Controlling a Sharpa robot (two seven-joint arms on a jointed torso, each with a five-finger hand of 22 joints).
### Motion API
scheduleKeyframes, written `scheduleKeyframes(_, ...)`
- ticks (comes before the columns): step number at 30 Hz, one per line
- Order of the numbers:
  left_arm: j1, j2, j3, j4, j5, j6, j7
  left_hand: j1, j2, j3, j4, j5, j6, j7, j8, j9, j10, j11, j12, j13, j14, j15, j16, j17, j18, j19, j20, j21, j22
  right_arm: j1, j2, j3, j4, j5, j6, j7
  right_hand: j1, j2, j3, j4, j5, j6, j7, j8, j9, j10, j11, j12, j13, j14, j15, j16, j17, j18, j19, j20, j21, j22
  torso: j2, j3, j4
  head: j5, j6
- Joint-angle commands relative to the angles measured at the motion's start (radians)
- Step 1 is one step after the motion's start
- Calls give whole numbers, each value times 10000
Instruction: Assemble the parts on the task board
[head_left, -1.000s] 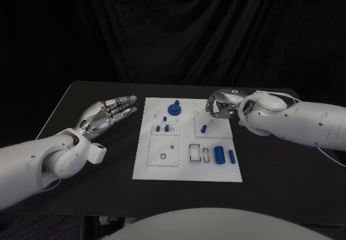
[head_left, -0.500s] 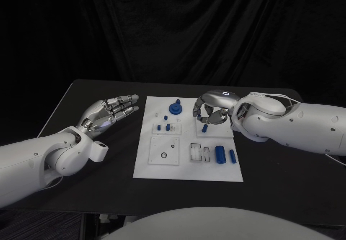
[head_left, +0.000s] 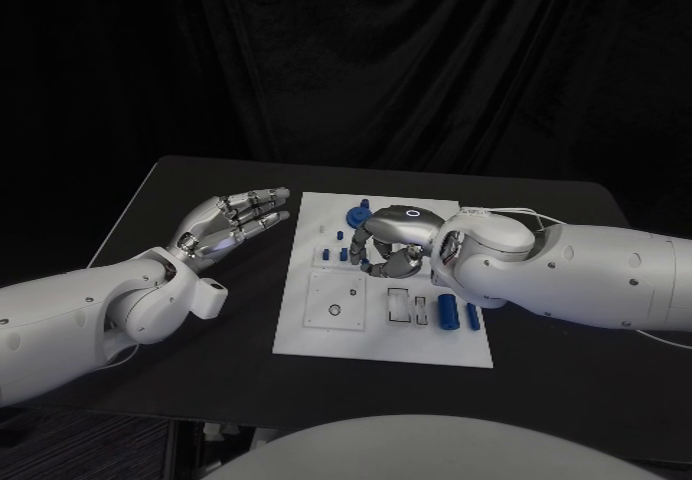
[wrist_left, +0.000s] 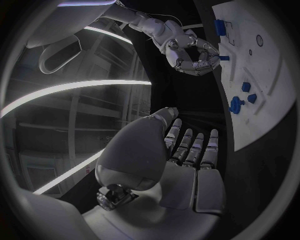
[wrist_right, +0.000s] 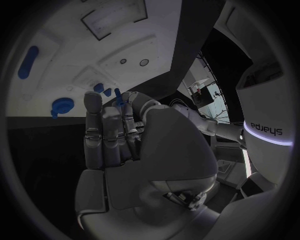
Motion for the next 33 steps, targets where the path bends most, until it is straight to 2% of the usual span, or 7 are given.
scheduleKeyframes(1,-16,48,9,-15,51,127,1549,-71,-31,-4,-37,-55,76,14,41,8,-7,76,38,13,65,-7,51,11,4,59,-8,51,15,-112,117,2,-61,-272,178,85,84,21,-1,-41,-67,30,-10,-36,11,398,-302,22,10,67,-15,33,8,-82,82,-13,59,486,-6,-3,12,58,2)
scheduleKeyframes(5,-17,102,9,-56,51,143,1540,-57,-23,13,-54,-50,77,16,41,7,-9,76,36,12,70,0,57,10,-5,75,-8,54,18,-260,297,2,-196,-290,134,163,86,21,-2,-44,-73,28,-10,-39,14,403,-303,22,10,65,-16,19,-7,-81,85,-14,55,484,-2,0,7,121,2)
scheduleKeyframes(12,-25,175,9,-118,51,172,1515,-40,-9,38,-79,-35,80,20,40,8,-11,76,41,11,92,15,76,13,-21,93,-8,57,14,-474,450,2,-380,-300,-60,333,116,17,-9,-82,-149,28,-15,-57,31,443,-314,29,16,78,-25,3,-28,-79,104,-23,59,481,6,0,-12,321,2)
scheduleKeyframes(22,-33,218,10,-145,51,203,1482,-33,-5,51,-92,-32,104,26,43,13,-6,74,58,13,109,25,89,15,-31,109,-7,61,20,-643,534,2,-560,-302,-105,438,161,29,-21,-132,-334,21,-17,-99,60,496,-324,27,20,97,-33,-7,-42,-88,137,-33,106,486,3,-1,-11,465,2)
scheduleKeyframes(29,-39,238,10,-146,51,227,1452,-33,-5,51,-92,-32,104,26,43,13,-6,74,58,13,109,25,89,15,-31,109,-7,61,20,-828,630,3,-719,-302,-247,548,178,34,-26,-148,-399,24,-17,-112,71,520,-329,27,22,93,-35,-25,-58,-86,133,-36,88,481,-1,-3,-18,617,2)
scheduleKeyframes(33,-41,240,10,-146,51,232,1437,-28,1,63,-103,-32,118,35,46,16,-4,76,65,14,117,36,98,16,-41,124,-6,64,25,-893,663,4,-761,-302,-292,585,179,33,-28,-149,-411,25,-17,-115,74,530,-329,30,23,75,-36,-62,-91,-83,126,-36,68,476,2,-4,-20,649,2)
